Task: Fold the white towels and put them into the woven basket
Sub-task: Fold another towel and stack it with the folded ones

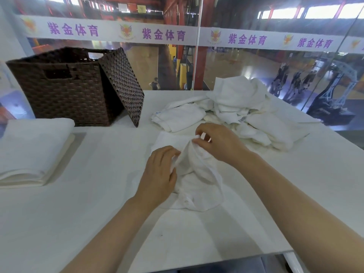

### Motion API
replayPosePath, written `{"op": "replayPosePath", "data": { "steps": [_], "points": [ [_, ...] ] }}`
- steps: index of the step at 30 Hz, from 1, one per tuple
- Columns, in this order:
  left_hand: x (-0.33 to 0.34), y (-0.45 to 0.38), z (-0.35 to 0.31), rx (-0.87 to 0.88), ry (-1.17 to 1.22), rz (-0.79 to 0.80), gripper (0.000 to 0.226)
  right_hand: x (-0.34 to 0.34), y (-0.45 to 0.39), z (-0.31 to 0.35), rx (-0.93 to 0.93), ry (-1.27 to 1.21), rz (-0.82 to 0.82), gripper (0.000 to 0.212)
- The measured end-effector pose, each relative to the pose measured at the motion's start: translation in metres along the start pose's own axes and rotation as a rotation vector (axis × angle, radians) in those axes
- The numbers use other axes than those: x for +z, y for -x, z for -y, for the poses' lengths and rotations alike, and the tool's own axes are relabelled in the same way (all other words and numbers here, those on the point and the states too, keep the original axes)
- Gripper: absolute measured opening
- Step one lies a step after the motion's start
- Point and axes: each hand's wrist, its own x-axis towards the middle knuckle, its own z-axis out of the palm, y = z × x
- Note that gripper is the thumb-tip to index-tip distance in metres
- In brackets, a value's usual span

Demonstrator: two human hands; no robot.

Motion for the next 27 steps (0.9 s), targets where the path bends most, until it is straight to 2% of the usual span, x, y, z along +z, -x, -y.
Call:
{"op": "replayPosePath", "data": {
  "steps": [2, 5, 8, 9, 16, 20, 24, 27],
  "points": [
    [-0.005, 0.006, -0.002, 0.219, -0.128, 0.031, 0.050, -0.010, -0.011, -0.005, 0.012, 0.023, -0.014, 0.016],
    [-0.005, 0.009, 0.002, 0.451, -0.270, 0.340, 0.042, -0.022, -0.025, -0.014, 0.002, 0.118, -0.020, 0.018],
    [-0.007, 0.011, 0.009, 0.430, -0.329, 0.568, 0.016, -0.030, -0.036, -0.023, 0.010, 0.182, -0.015, 0.018],
    [-0.009, 0.011, 0.010, 0.415, -0.321, 0.595, 0.018, -0.032, -0.039, -0.026, 0.019, 0.205, -0.013, 0.019],
    [-0.026, 0.008, 0.009, 0.499, -0.181, 0.736, 0.036, -0.049, -0.045, -0.051, 0.168, 0.284, -0.019, 0.023],
    [-0.033, 0.009, 0.029, 0.569, -0.296, 0.671, 0.013, -0.063, -0.043, -0.064, 0.264, 0.317, -0.038, 0.022],
    [-0.045, 0.001, 0.042, 0.547, -0.382, 0.666, 0.020, -0.076, -0.039, -0.073, 0.305, 0.318, -0.082, 0.022],
    [-0.048, -0.004, 0.042, 0.538, -0.291, 0.623, 0.030, -0.082, -0.040, -0.078, 0.324, 0.273, -0.140, 0.021]
  ]
}}
